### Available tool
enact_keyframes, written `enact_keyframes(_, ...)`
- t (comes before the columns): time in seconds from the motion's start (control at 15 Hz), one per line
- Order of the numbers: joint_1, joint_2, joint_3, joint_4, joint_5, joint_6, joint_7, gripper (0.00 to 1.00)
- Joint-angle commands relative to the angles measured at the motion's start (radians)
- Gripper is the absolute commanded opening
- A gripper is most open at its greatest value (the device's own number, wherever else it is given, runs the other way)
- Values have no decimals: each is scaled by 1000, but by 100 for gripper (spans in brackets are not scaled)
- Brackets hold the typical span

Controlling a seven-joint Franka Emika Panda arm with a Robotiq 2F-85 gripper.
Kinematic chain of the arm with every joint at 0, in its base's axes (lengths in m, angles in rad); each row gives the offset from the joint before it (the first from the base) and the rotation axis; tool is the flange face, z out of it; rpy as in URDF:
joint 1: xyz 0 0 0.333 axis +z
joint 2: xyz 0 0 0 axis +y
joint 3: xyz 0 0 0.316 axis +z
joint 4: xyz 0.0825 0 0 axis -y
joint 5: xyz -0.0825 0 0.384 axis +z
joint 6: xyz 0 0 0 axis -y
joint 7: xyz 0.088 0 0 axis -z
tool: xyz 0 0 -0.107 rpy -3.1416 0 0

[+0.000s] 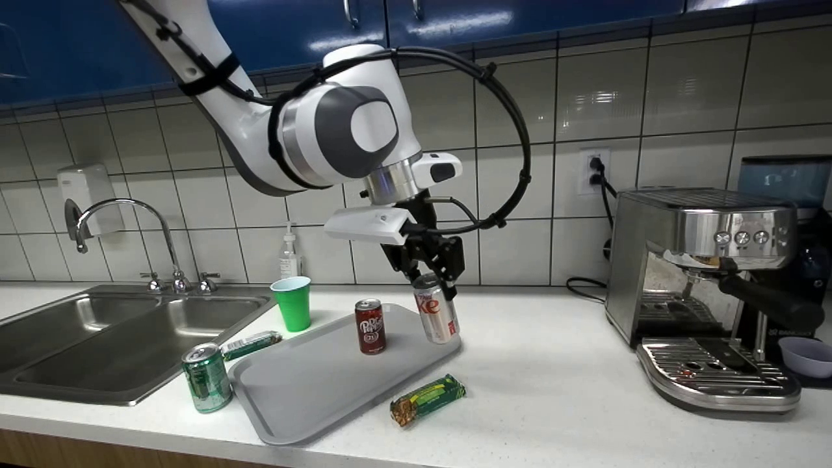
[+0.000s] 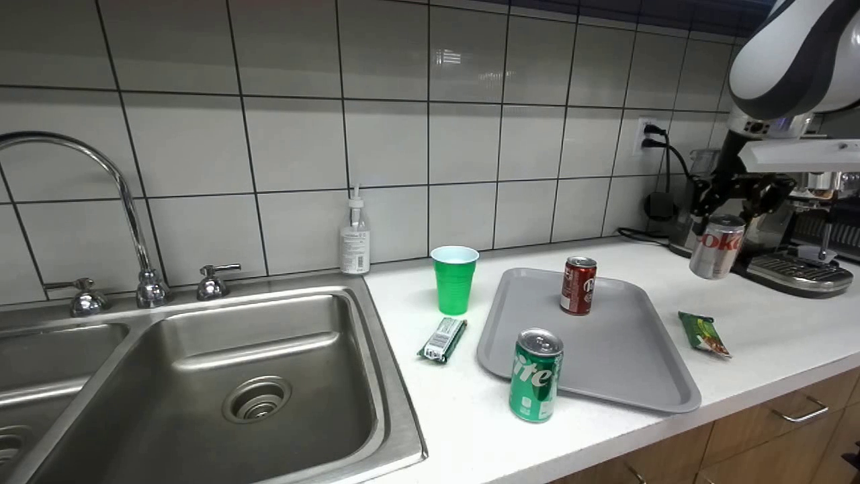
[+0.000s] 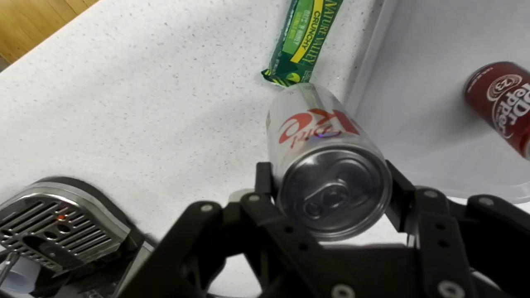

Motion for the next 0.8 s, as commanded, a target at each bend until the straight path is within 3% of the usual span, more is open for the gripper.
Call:
enact_keyframes(0.0,-14,58,-25,70,-41,18,74,38)
enact_keyframes(0.73,-25,245,-90,247,54,-10,44,38)
